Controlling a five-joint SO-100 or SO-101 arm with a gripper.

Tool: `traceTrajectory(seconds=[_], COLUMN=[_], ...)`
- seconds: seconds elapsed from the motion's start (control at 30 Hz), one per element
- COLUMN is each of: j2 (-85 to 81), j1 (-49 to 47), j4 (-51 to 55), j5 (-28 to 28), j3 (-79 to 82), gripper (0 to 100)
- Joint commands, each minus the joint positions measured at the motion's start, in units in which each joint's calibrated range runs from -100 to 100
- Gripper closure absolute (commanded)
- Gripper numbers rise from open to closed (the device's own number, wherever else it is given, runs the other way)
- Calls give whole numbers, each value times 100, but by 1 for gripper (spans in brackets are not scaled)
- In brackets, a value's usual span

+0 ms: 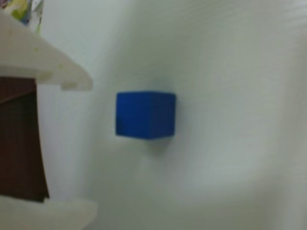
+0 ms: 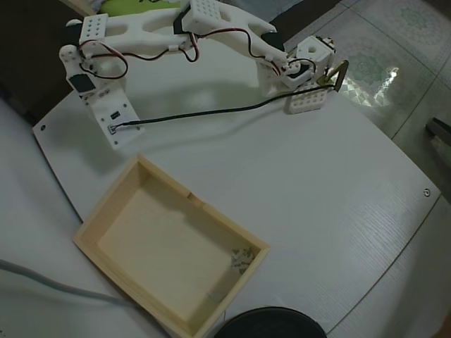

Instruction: Pick up the small blue cube and put it into the box

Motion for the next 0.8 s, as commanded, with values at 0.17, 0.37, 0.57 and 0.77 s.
traceTrajectory(seconds=[0.17, 0.37, 0.57, 0.77], j2=[-69, -69, -69, -69], j1=[78, 159, 233, 226], j4=[-17, -373, -815, -960], j5=[6, 6, 6, 6], j3=[344, 824, 1312, 1529], gripper=[75, 76, 76, 76])
